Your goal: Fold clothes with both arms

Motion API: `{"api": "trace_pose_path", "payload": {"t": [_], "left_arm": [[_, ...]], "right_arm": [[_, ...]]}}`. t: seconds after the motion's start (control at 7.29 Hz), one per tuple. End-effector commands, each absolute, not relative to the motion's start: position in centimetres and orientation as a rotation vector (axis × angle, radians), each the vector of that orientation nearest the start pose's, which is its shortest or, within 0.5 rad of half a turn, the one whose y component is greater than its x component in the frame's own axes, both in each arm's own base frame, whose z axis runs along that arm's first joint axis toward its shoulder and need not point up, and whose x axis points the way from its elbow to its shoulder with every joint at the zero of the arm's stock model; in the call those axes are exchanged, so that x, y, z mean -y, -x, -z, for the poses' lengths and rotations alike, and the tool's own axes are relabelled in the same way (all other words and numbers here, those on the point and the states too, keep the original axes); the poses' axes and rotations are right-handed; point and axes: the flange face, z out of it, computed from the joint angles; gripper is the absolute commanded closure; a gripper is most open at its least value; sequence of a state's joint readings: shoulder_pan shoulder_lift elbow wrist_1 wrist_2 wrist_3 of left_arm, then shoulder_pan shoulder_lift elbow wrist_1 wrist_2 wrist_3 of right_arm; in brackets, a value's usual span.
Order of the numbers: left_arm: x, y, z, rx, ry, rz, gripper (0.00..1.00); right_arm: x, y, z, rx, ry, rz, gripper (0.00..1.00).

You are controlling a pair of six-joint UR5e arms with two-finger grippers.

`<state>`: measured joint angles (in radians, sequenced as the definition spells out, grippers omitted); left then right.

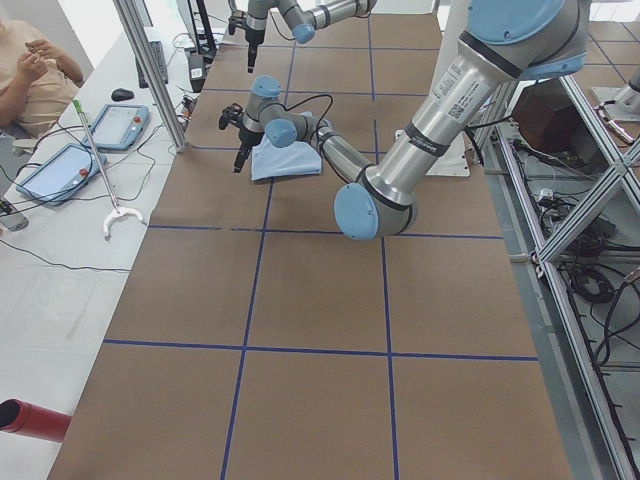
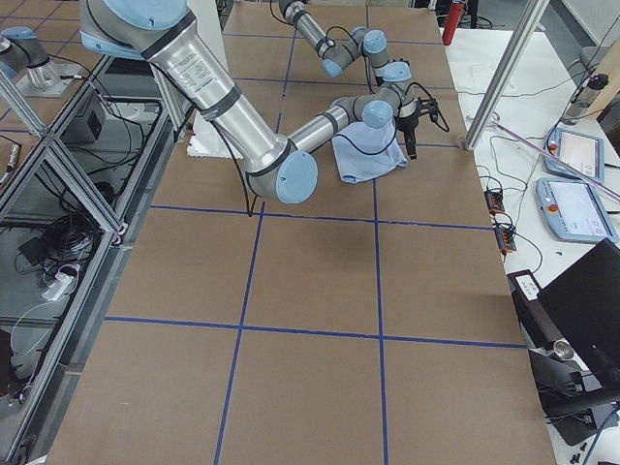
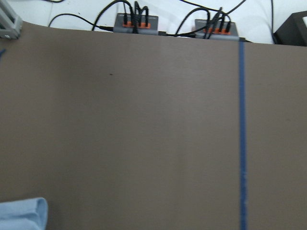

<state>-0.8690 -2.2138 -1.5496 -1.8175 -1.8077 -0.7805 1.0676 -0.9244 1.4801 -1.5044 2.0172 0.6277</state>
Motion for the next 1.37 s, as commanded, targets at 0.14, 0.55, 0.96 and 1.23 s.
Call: {"api": "trace_pose_path", "payload": {"t": [0.14,0.55,0.96,1.23], "left_arm": [[56.8,-20.0,-29.9,-0.686,-0.544,-0.215,0.0],[55.4,-2.2,-40.4,-0.644,-0.528,-0.332,0.0],[50.6,2.5,-51.6,-0.672,-0.351,-0.24,0.0],[47.5,3.5,-56.7,-0.761,-0.248,-0.186,0.0]], "right_arm": [[62.8,7.6,-42.8,0.697,-0.255,0.188,0.0],[52.7,-1.5,-54.0,0.713,-0.147,0.094,0.0],[41.0,-4.2,-61.1,0.715,-0.018,0.009,0.0],[37.1,-4.7,-62.5,0.701,-0.002,-0.004,0.0]]}}
